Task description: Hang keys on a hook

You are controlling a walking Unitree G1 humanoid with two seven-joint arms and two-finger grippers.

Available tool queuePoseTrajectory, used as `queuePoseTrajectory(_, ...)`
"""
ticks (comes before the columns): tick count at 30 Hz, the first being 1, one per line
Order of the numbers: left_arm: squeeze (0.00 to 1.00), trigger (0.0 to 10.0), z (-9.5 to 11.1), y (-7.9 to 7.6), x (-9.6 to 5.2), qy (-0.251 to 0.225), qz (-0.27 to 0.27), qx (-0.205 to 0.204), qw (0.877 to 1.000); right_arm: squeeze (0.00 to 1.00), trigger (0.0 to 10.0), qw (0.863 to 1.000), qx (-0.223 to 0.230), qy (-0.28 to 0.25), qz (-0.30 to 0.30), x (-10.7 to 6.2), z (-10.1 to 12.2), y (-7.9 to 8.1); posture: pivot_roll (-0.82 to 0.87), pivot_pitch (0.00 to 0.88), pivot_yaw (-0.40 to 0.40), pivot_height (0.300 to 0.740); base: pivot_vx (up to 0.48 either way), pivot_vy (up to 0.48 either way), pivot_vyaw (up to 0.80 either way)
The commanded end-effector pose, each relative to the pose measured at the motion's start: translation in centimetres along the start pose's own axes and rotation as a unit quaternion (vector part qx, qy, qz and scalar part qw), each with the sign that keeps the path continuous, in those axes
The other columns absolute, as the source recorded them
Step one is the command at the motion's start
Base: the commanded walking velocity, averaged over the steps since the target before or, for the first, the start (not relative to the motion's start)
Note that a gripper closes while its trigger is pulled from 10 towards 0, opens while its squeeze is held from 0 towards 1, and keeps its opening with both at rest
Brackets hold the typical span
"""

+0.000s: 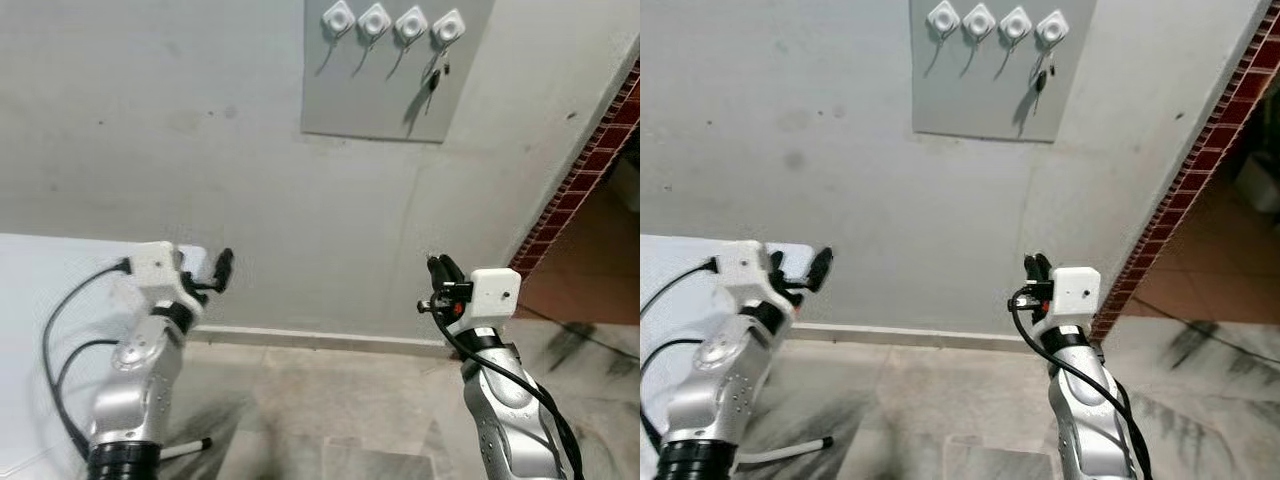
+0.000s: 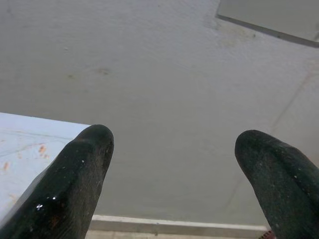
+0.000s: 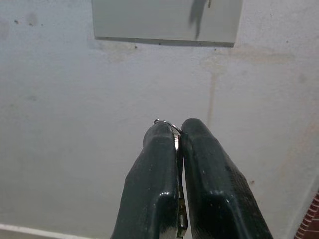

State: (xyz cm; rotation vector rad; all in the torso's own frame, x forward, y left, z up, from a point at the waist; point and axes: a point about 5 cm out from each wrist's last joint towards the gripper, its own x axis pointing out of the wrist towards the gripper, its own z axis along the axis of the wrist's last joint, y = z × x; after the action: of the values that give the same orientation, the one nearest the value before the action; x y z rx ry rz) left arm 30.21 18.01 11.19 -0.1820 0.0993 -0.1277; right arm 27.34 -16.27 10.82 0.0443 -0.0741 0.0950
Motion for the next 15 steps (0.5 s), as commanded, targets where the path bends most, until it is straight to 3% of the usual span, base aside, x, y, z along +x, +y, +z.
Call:
queuePoseTrajectory(1, 0.00, 10.0, 0.24, -0.04, 0.14, 0.000, -0.001, 0.009, 1.000, 0.00, 10.0, 1.000, -0.001, -0.010, -0.006, 0.17, 0.64, -0.33, -0.04, 0.000, -0.016, 0.740, 0.000, 0.000, 0.00)
queuePoseTrajectory(12, 0.00, 10.0, 0.70, -0.07, 0.12, -0.008, -0.014, 0.008, 1.000, 0.00, 10.0, 1.000, 0.002, -0.013, -0.004, 0.21, 0.73, -0.15, -0.04, 0.000, -0.017, 0.740, 0.000, 0.000, 0.00)
queuePoseTrajectory(15, 0.00, 10.0, 0.88, -0.06, 0.06, -0.012, -0.019, 0.005, 1.000, 0.00, 10.0, 1.000, 0.003, -0.015, -0.004, 0.26, 0.84, -0.14, -0.04, 0.000, -0.016, 0.740, 0.384, 0.000, 0.00)
